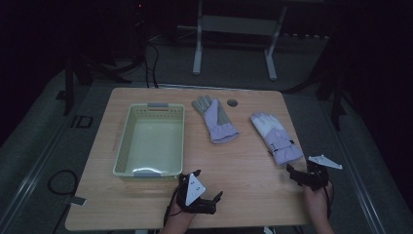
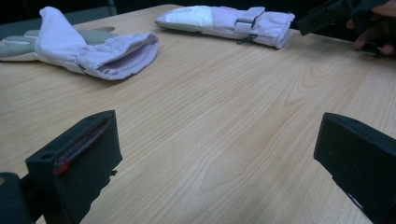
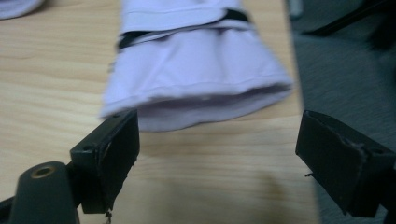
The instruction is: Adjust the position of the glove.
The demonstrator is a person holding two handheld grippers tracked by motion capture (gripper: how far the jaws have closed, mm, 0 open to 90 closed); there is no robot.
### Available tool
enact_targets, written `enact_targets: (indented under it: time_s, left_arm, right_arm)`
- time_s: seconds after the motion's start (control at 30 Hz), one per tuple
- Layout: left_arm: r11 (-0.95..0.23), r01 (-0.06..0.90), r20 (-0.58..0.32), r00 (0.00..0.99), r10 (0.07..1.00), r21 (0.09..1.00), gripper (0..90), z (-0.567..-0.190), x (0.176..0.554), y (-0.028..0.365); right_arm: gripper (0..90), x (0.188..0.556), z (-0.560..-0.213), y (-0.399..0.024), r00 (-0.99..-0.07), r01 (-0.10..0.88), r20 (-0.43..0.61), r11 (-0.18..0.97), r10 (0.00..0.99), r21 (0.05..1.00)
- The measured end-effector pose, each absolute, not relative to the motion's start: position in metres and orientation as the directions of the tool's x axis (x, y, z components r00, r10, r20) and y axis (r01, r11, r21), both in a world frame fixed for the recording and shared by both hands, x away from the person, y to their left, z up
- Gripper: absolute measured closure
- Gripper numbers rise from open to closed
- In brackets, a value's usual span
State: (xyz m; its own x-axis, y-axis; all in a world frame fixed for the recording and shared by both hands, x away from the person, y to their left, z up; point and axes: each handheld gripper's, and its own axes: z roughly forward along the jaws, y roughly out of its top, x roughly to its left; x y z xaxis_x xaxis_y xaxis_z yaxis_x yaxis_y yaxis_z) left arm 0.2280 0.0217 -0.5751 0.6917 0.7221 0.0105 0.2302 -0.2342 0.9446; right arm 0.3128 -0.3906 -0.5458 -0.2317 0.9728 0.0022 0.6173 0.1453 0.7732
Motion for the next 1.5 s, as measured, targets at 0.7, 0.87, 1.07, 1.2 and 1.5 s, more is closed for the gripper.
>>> enact_targets:
  time_s: [0.7, 0.87, 1.07, 1.2, 1.5]
  left_arm:
    - [-0.236, 0.233, 0.007, 0.697, 0.717, 0.943, 0.9, -0.575, 0.228, 0.021]
    - [-0.236, 0.234, 0.006, 0.697, 0.717, 0.943, 0.9, -0.575, 0.228, 0.022]
    - [-0.235, 0.233, 0.006, 0.698, 0.716, 0.944, 0.9, -0.575, 0.228, 0.022]
    - [-0.234, 0.232, 0.006, 0.698, 0.716, 0.944, 0.9, -0.575, 0.228, 0.022]
    - [-0.229, 0.231, 0.003, 0.698, 0.716, 0.945, 0.8, -0.575, 0.228, 0.022]
  right_arm:
    - [12.8, 0.343, -0.477, -0.338, -0.368, 0.589, 0.074, 0.170, 0.927, 0.790]
    - [20.0, 0.352, -0.462, -0.325, -0.397, 0.578, 0.087, 0.176, 0.914, 0.797]
    - [19.6, 0.366, -0.444, -0.306, -0.419, 0.558, 0.069, 0.197, 0.905, 0.806]
    - [22.8, 0.376, -0.434, -0.295, -0.438, 0.554, 0.059, 0.218, 0.897, 0.804]
    - [24.8, 0.396, -0.420, -0.273, -0.465, 0.553, 0.048, 0.247, 0.884, 0.796]
